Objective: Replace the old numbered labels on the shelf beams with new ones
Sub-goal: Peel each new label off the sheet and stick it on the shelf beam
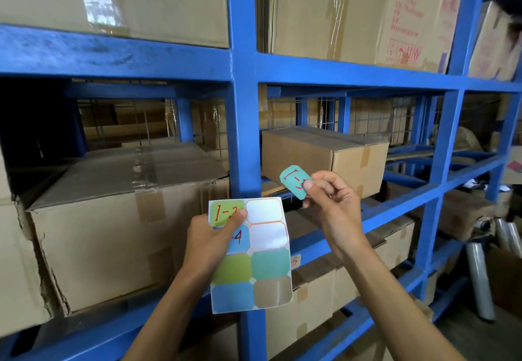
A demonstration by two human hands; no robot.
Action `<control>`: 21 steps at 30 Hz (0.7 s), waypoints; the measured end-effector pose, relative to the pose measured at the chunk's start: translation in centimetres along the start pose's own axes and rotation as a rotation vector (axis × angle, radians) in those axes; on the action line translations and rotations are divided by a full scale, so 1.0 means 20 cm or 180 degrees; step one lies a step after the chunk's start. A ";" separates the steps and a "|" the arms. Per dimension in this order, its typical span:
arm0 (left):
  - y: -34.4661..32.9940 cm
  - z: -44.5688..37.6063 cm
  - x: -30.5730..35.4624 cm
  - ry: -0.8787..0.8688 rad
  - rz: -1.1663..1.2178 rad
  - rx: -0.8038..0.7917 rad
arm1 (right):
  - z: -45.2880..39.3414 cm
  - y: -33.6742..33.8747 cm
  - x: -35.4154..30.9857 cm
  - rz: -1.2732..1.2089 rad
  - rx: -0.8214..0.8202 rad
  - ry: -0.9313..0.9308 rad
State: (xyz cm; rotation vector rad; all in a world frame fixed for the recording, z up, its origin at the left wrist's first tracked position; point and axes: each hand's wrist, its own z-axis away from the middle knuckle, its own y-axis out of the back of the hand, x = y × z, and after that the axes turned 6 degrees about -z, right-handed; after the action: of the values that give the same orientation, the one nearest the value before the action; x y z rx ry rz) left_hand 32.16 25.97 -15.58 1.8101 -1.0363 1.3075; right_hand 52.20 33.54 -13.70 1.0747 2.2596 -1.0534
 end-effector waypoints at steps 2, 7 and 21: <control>-0.01 -0.02 0.07 -0.0105 -0.0033 -0.0026 | -0.12 -0.02 -0.06 0.0080 -0.0041 0.0128; -0.04 -0.12 0.28 -0.0433 -0.0240 0.0069 | -0.44 -0.09 -0.23 0.0317 -0.0134 0.0328; -0.07 -0.26 0.50 -0.0545 -0.0388 0.0408 | -0.98 -0.21 -0.32 0.0773 -0.0109 0.0695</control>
State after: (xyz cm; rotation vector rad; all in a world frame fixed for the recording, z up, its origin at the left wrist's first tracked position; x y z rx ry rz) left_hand 33.09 28.90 -4.66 2.0778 -0.9320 1.1855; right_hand 51.81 43.98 4.49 1.4685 2.2274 -0.8297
